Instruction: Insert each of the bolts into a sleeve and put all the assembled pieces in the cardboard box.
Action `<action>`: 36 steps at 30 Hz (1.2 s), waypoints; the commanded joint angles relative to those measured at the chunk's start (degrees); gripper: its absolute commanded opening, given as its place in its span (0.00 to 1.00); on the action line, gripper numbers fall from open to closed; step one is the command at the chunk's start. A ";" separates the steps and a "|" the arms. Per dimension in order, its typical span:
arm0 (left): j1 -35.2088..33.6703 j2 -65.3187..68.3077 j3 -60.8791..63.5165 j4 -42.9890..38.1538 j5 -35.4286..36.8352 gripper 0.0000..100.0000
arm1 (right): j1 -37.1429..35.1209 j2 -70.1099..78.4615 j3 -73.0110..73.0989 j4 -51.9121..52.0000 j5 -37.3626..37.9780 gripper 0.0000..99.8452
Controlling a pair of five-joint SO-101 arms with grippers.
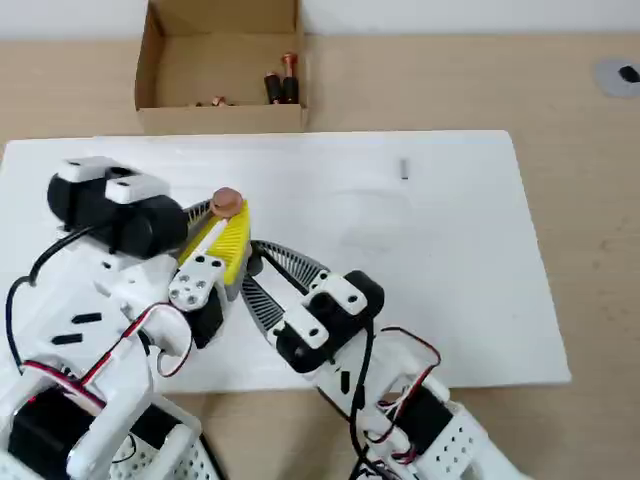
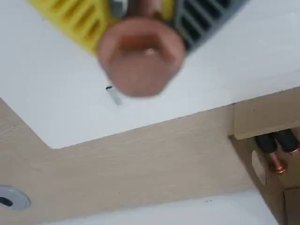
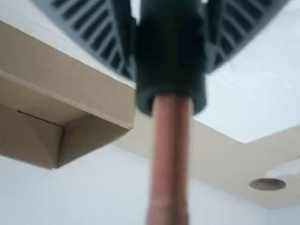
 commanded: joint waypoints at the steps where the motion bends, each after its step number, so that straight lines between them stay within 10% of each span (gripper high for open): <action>1: -0.79 -0.40 -0.18 -0.26 0.35 0.00 | 1.01 -4.35 -0.13 -1.32 -0.62 0.01; 36: -11.69 0.13 -13.19 16.62 8.44 0.17 | 3.56 -3.82 -1.10 -1.14 -0.62 0.01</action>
